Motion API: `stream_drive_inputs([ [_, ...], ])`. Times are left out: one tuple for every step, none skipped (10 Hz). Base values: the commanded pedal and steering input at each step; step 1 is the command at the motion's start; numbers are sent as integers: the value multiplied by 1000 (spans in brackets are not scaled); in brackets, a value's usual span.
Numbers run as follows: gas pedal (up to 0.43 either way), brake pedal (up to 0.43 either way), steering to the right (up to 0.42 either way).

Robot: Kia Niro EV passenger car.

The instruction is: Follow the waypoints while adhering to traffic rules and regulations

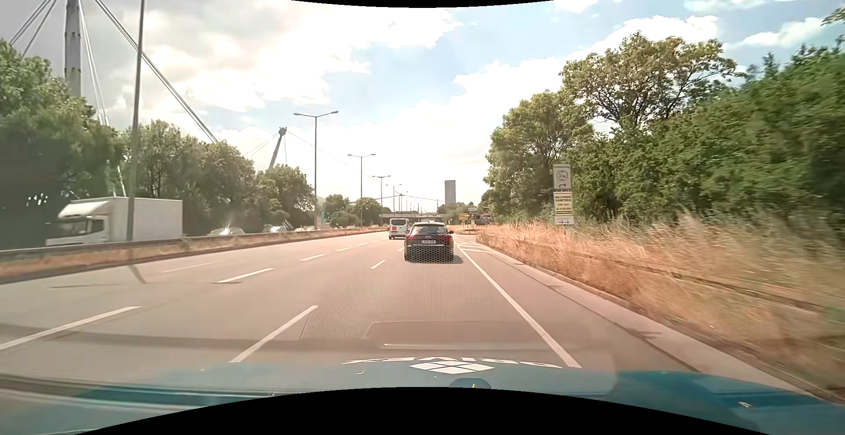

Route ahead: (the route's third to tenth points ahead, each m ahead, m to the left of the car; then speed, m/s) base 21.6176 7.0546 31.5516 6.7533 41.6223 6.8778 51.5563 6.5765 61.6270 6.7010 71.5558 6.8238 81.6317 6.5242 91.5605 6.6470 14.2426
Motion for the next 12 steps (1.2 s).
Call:
stream_drive_inputs([
  [189, 0, -4],
  [169, 0, -4],
  [157, 0, -4],
  [157, 0, -4],
  [157, 0, -4],
  [157, 0, -4],
  [157, 0, -4],
  [157, 0, -2],
  [157, 0, -1],
  [157, 0, -1],
  [157, 0, -1],
  [157, 0, -1],
])
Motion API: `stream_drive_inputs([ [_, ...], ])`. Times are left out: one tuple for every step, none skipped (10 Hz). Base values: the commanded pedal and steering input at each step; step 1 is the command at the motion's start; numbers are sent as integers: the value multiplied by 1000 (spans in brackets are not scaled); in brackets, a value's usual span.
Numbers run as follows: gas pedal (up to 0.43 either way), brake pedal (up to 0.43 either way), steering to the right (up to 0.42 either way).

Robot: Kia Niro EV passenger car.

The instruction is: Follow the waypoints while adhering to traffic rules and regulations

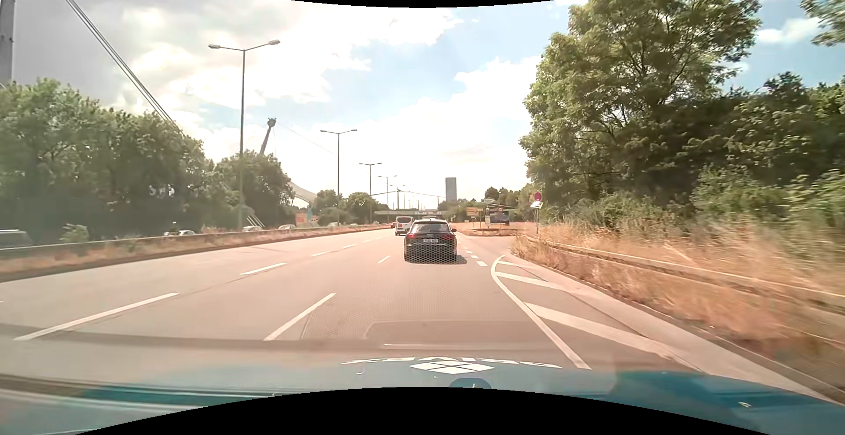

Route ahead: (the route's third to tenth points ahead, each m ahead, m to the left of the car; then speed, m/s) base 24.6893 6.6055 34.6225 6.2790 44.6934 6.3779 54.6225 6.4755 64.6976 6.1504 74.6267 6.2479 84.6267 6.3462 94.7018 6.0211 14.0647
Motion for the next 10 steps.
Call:
stream_drive_inputs([
  [169, 0, -1],
  [169, 0, -1],
  [169, 0, -1],
  [169, 0, -1],
  [169, 0, -1],
  [169, 0, -1],
  [169, 0, -1],
  [169, 0, -1],
  [169, 0, -1],
  [177, 0, -1],
])
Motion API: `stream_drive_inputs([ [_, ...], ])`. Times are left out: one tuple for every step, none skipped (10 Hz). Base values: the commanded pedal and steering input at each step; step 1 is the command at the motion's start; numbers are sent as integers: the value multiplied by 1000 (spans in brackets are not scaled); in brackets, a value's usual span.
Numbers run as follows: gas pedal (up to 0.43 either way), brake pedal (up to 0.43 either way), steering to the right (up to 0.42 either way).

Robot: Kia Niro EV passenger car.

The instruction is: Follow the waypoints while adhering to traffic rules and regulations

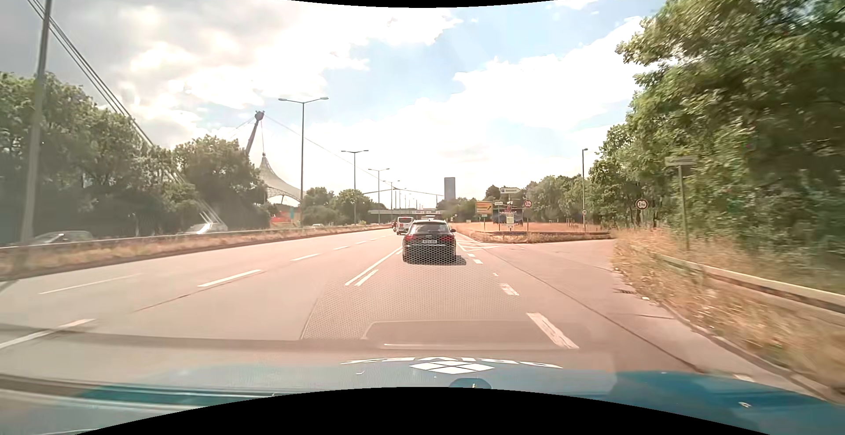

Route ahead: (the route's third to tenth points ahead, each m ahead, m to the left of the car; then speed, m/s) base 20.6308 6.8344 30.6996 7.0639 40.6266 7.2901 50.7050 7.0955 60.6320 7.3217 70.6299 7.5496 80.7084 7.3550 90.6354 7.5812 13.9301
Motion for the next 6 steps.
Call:
stream_drive_inputs([
  [177, 0, -1],
  [177, 0, -2],
  [189, 0, -4],
  [197, 0, -3],
  [197, 0, -3],
  [197, 0, -3],
])
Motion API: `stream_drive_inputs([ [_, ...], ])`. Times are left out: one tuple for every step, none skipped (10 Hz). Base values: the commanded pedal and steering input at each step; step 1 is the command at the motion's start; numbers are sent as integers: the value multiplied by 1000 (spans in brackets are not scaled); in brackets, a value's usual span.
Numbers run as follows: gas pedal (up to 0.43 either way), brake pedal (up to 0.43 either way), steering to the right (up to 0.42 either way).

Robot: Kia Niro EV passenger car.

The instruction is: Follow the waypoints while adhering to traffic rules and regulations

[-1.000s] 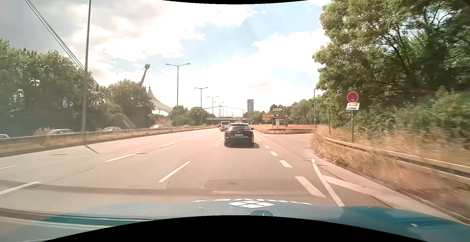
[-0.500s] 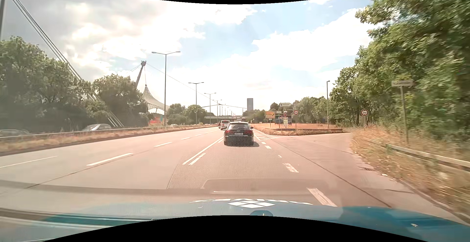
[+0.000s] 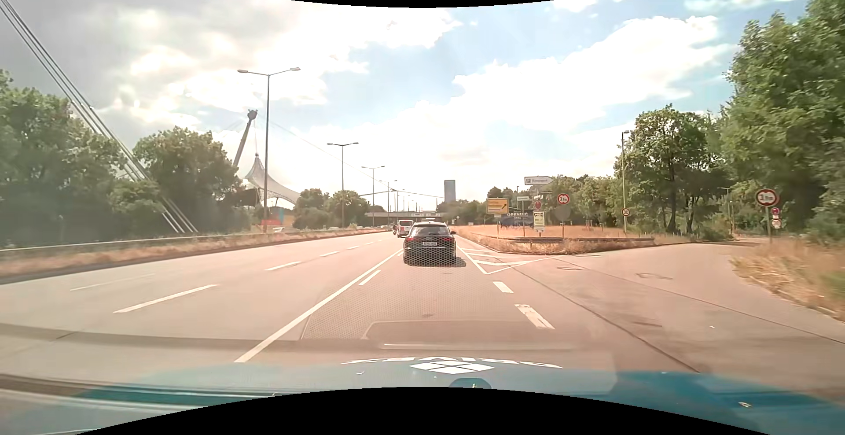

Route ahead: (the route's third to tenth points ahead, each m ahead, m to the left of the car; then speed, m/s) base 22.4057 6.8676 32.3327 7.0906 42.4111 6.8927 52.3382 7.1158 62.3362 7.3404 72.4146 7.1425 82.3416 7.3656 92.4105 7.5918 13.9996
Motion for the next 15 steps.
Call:
stream_drive_inputs([
  [197, 0, -3],
  [197, 0, -3],
  [197, 0, -3],
  [197, 0, -3],
  [197, 0, -3],
  [197, 0, -3],
  [197, 0, -2],
  [197, 0, -2],
  [197, 0, -1],
  [197, 0, 0],
  [197, 0, 0],
  [197, 0, 0],
  [197, 0, 0],
  [197, 0, 0],
  [197, 0, 0],
])
